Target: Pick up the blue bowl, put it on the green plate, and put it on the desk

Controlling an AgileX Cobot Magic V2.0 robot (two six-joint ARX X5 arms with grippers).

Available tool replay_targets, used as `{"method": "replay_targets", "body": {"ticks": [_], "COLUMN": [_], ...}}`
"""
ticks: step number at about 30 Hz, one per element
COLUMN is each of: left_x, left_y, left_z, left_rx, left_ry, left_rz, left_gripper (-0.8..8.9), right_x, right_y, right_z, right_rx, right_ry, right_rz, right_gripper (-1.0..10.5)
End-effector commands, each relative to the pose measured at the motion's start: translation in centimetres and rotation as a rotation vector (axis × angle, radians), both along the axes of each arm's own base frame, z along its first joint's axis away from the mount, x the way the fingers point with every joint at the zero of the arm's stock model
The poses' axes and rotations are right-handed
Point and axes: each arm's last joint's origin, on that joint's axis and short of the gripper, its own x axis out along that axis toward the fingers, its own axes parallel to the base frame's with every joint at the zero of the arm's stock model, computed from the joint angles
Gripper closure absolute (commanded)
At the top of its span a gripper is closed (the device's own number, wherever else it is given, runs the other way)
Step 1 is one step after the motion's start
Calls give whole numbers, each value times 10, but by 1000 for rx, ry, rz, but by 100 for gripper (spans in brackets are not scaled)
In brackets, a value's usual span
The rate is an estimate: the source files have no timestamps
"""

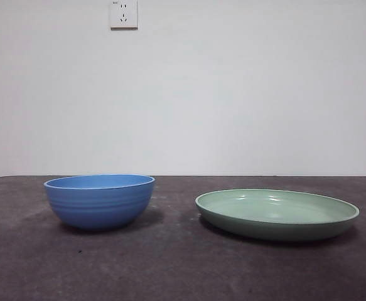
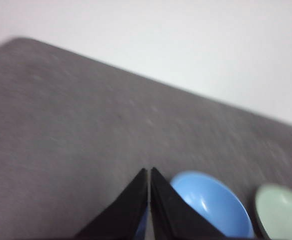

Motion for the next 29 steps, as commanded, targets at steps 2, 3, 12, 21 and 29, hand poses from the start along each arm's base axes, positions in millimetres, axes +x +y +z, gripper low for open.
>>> {"method": "replay_targets", "body": {"ticks": [2,3,12,21,29], "left_x": [7,10,35,43,43], "left_y": [-4,-5,-15,-28,-32], "left_z": [15,18,40,49,46], "left_rx": [73,74,82,103,114], "left_ry": [58,78,256,378,403], "left_rz": [-142,-185,-475,-638,-675], "left_gripper": [804,804,804,804,802], "right_x": [5,7,26,34,34], "right_y": [2,3,8,20,26], "right_z": [21,25,48,41,38], "right_rx": [-65,-76,-146,-179,-195], "right_ry": [77,110,336,525,556], "right_rz": [90,119,336,542,603], "right_gripper": [939,939,939,939,939]}}
